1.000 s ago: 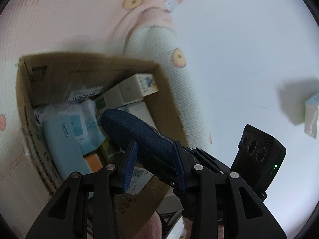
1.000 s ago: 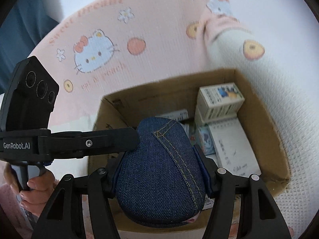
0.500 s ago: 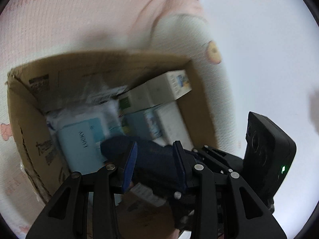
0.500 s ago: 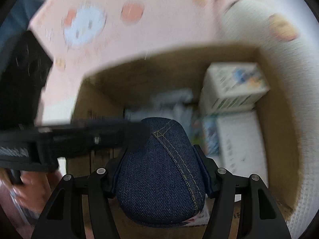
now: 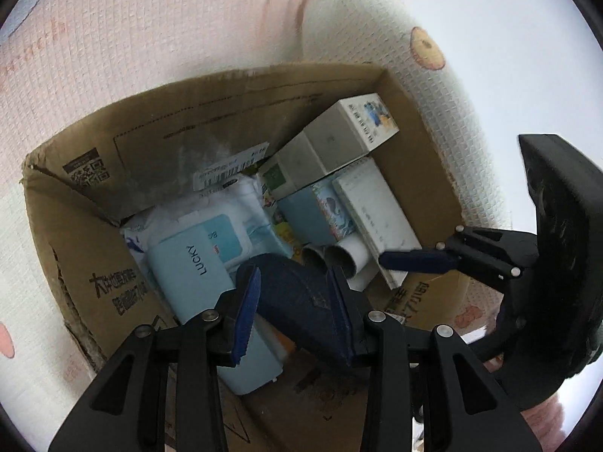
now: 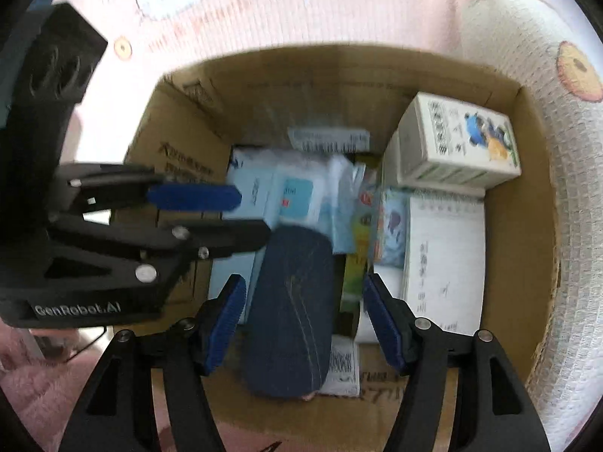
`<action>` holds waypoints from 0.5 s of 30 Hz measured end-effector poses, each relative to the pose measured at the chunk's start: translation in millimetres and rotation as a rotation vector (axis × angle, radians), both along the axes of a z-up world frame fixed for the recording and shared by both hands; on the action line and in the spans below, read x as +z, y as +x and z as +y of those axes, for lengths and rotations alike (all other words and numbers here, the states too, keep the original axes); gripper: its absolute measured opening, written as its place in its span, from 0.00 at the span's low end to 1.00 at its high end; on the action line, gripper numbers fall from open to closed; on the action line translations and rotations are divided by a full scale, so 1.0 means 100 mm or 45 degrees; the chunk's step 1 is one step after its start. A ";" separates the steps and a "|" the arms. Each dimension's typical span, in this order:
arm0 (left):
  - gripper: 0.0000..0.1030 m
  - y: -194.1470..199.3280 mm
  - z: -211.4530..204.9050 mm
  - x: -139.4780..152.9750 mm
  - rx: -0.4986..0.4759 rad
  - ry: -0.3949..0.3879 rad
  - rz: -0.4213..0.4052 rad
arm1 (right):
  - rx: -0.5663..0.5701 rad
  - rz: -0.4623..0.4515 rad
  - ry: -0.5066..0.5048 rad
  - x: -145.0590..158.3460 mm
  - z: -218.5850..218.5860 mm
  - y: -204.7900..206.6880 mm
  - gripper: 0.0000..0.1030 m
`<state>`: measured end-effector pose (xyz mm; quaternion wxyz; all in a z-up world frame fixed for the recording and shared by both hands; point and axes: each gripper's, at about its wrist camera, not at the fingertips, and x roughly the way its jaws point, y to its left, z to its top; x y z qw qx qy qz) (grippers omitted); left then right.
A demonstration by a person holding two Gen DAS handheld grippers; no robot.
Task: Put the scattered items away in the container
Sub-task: 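Lower the denim case beside the LUCKY case and open the right gripper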
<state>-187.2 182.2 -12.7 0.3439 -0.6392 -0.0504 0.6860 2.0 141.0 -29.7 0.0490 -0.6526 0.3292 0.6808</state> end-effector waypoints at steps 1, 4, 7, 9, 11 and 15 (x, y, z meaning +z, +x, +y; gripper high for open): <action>0.39 0.00 -0.01 -0.01 0.012 -0.001 -0.035 | 0.025 -0.037 -0.028 -0.03 -0.02 -0.01 0.61; 0.40 -0.01 -0.03 -0.10 0.059 0.042 -0.239 | 0.069 -0.121 -0.088 -0.13 -0.06 -0.05 0.61; 0.41 -0.01 0.03 -0.17 0.077 -0.009 -0.308 | 0.098 -0.154 -0.119 -0.17 -0.11 -0.05 0.61; 0.43 0.00 0.10 -0.21 0.073 -0.092 -0.303 | 0.090 -0.164 -0.133 -0.21 -0.11 -0.04 0.61; 0.48 0.04 0.16 -0.25 0.071 -0.129 -0.331 | 0.061 -0.176 -0.175 -0.28 -0.09 -0.02 0.61; 0.50 0.13 0.16 -0.36 0.180 -0.167 -0.454 | -0.036 -0.154 -0.269 -0.40 -0.03 0.06 0.61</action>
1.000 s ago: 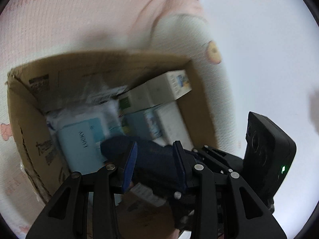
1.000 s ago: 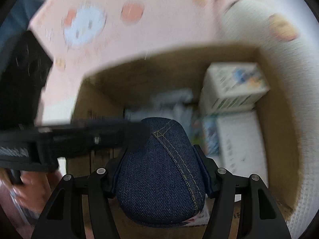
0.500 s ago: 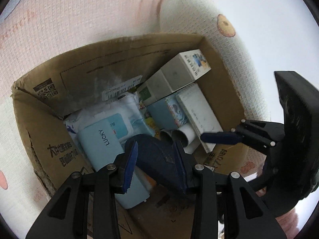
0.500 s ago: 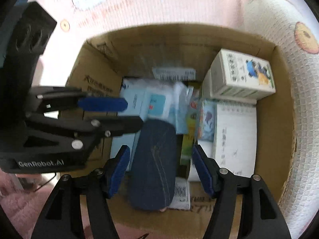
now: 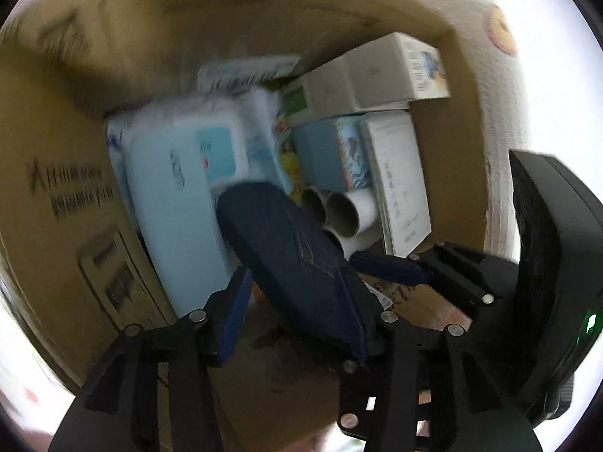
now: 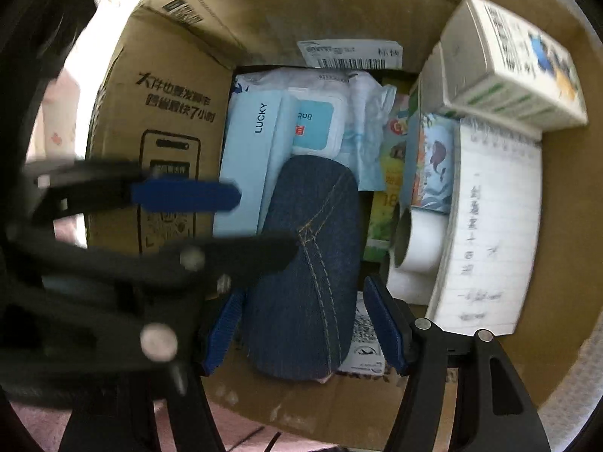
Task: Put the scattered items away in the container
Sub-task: 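Lower the denim case beside the LUCKY case and open the right gripper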
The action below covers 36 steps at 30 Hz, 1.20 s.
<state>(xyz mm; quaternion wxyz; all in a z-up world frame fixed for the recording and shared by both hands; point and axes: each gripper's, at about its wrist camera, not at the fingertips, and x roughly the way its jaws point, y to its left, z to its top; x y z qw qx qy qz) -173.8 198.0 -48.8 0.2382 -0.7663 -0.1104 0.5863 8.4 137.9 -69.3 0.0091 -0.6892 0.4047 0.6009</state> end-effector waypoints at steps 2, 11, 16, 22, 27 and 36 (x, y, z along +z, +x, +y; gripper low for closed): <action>0.51 0.00 0.02 -0.01 0.036 -0.051 0.023 | -0.044 0.009 -0.028 -0.02 0.03 0.05 0.61; 0.51 -0.07 0.04 -0.21 0.146 -0.082 -0.057 | -0.090 0.019 -0.078 -0.12 0.07 0.10 0.61; 0.51 -0.09 0.05 -0.32 0.169 -0.037 -0.139 | -0.067 0.040 -0.037 -0.11 0.08 0.10 0.60; 0.51 -0.12 0.04 -0.29 0.168 -0.021 -0.149 | -0.064 0.081 0.041 -0.02 0.07 0.13 0.59; 0.51 -0.14 0.03 -0.18 0.158 0.032 -0.076 | -0.061 0.105 0.114 0.08 0.06 0.18 0.59; 0.51 -0.31 -0.01 0.11 0.099 0.045 0.117 | -0.115 0.141 0.173 0.17 0.25 0.08 0.59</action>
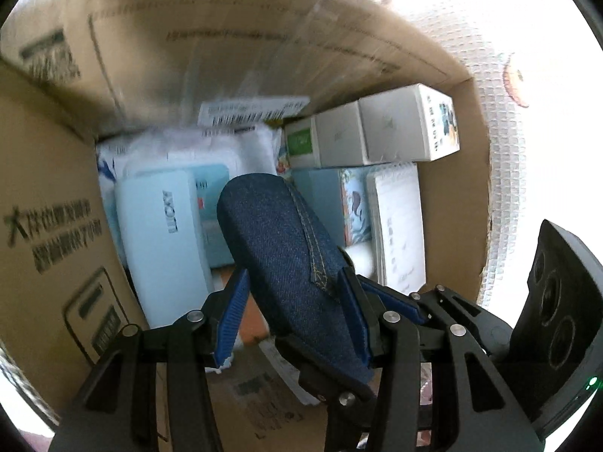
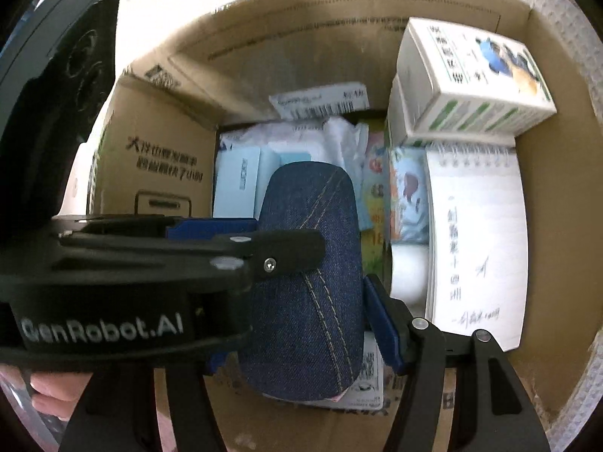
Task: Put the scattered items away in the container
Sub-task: 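Lower the denim case beside the LUCKY case and open the right gripper, then raise the right gripper out of the box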
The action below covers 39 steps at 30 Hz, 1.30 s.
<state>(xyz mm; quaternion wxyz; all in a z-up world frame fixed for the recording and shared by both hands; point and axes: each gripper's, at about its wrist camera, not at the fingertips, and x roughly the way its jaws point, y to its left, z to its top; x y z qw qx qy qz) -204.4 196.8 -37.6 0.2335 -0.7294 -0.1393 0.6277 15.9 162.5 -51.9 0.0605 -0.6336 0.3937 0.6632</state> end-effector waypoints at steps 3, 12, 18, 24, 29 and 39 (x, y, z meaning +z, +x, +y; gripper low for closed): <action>0.51 -0.03 0.03 -0.02 -0.062 -0.027 0.000 | 0.026 -0.005 -0.008 -0.03 -0.02 -0.05 0.59; 0.51 -0.06 0.09 -0.04 -0.152 -0.109 0.009 | 0.015 -0.028 -0.127 -0.24 -0.05 0.06 0.59; 0.51 -0.04 0.10 0.05 -0.177 -0.195 0.038 | 0.056 -0.057 -0.032 -0.09 0.04 0.10 0.59; 0.51 -0.01 0.05 0.30 -0.186 -0.195 0.138 | 0.055 -0.058 -0.011 -0.08 0.00 0.14 0.59; 0.51 0.08 0.03 0.51 -0.230 -0.217 0.247 | 0.071 -0.092 0.217 0.15 -0.07 0.19 0.60; 0.57 0.53 -0.39 1.04 -0.216 -0.211 0.642 | -0.088 -0.003 0.464 0.78 -0.23 0.43 0.64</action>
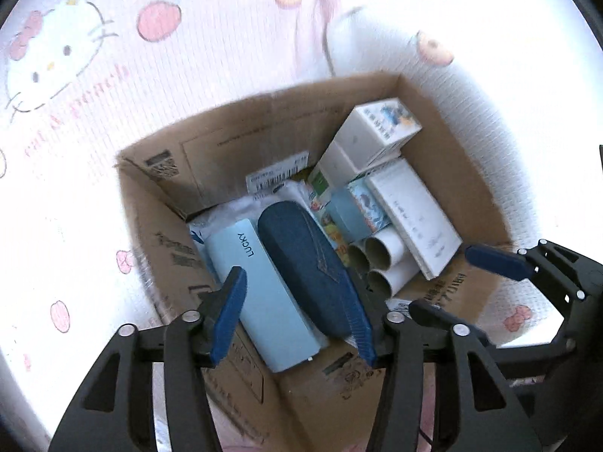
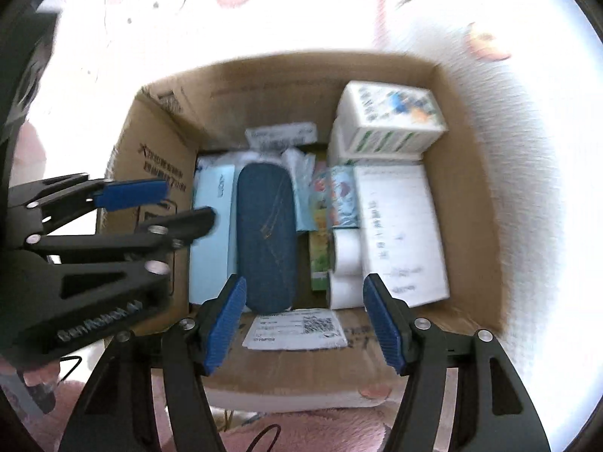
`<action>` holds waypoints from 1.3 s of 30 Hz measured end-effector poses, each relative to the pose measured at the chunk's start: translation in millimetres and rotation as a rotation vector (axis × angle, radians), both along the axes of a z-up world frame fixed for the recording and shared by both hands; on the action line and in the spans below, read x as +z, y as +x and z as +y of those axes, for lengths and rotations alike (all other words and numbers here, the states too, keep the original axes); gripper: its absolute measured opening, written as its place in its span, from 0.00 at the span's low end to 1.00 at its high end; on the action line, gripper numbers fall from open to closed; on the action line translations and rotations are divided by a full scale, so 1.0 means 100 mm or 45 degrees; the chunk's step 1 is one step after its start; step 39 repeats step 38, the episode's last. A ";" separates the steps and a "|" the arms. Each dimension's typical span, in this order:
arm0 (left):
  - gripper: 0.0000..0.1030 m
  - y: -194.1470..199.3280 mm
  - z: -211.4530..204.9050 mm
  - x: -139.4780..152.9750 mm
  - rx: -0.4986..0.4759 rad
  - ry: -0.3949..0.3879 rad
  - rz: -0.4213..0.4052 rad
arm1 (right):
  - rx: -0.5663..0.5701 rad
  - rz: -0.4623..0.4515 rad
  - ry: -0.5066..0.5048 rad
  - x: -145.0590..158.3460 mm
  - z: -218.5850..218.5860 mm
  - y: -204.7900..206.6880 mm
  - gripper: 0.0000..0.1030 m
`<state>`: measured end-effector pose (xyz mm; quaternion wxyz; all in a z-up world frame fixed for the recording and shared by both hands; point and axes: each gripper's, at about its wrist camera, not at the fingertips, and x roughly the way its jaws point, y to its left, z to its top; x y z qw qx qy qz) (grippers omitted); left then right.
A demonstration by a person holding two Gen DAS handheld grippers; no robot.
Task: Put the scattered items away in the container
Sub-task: 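Raise the right gripper out of the box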
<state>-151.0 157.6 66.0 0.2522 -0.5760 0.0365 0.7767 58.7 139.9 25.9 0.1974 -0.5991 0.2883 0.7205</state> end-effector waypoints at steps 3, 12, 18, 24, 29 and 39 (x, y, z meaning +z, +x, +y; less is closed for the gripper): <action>0.58 0.13 -0.02 -0.10 -0.006 0.047 0.080 | -0.007 0.021 0.061 0.12 -0.13 -0.05 0.68; 0.59 0.55 -0.11 0.33 -0.116 -0.023 0.514 | -0.040 -0.032 0.248 0.46 -0.46 0.00 0.68; 0.59 0.63 -0.30 0.36 -0.149 -0.017 0.561 | -0.120 -0.104 0.339 0.61 -0.63 0.06 0.69; 0.60 0.67 -0.49 0.35 -0.157 -0.014 0.550 | -0.167 -0.156 0.358 0.74 -0.82 0.09 0.69; 0.68 0.74 -0.50 0.40 -0.184 0.001 0.573 | -0.177 -0.163 0.387 0.88 -0.89 0.07 0.69; 0.68 0.82 -0.41 0.34 -0.244 -0.003 0.557 | -0.184 -0.149 0.419 0.94 -0.88 0.08 0.69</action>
